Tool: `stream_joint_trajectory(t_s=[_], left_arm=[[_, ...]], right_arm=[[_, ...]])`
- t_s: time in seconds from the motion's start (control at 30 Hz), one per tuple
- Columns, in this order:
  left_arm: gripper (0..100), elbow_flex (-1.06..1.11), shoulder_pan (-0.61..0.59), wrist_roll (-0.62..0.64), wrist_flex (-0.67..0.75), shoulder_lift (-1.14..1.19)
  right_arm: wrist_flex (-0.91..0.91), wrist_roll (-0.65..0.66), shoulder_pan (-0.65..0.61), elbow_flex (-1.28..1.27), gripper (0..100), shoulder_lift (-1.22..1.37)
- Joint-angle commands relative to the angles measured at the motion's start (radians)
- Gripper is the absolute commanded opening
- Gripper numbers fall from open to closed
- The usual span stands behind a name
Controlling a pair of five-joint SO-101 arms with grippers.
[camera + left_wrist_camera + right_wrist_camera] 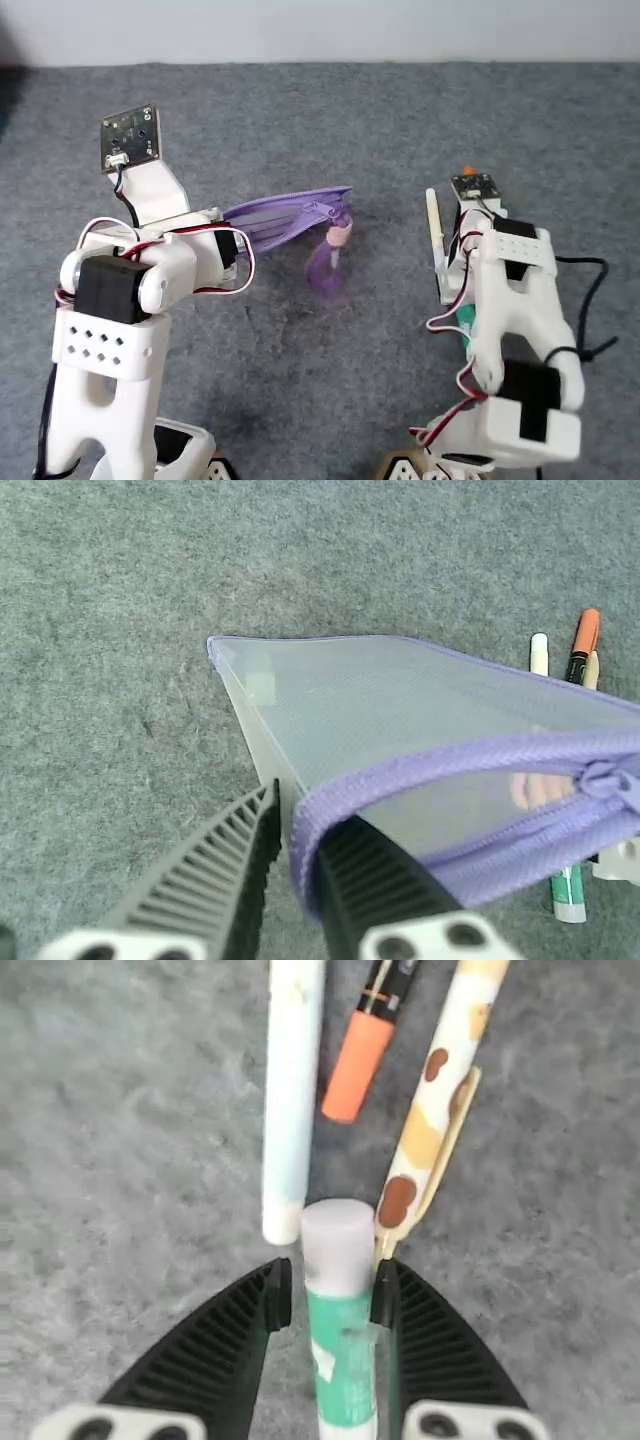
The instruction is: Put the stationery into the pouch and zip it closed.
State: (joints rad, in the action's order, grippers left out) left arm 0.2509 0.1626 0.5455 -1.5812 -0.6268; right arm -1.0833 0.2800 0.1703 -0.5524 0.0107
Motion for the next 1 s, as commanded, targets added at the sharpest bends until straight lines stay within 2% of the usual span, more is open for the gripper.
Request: stream_joint_trajectory(t_s=[0.0,0.23,0.37,0.43,0.73,0.83,0.97], left_arm=[[1,-0.051,0.008,0.009,0.006,-0.002],[1,-0.051,0.008,0.009,0.006,-0.002],[1,-0.051,0.008,0.008,0.006,-0.002],[1,-0.051,0.008,0.008,0.006,-0.002],[1,-0.051,0.009,0.011,0.006,-0.002],[1,-0.051,0.009,0.011,0.006,0.0],[1,-0.051,0.009,0.011,0.006,0.0]], right_arm=[[0.031,0.012,0.002,0.005,13.7,0.036],[0.025,0.008,-0.039,0.005,12.4,0.073],[0.015,0.006,-0.041,0.005,0.1,-0.022],[-0.042,0.009,-0.041,0.005,2.8,-0.099],[-0.315,0.011,-0.091,0.006,0.8,-0.556],[-0.378,0.003,-0.156,0.006,0.8,-0.745],[-0.375,-0.046,-0.269,0.006,0.8,-0.981]])
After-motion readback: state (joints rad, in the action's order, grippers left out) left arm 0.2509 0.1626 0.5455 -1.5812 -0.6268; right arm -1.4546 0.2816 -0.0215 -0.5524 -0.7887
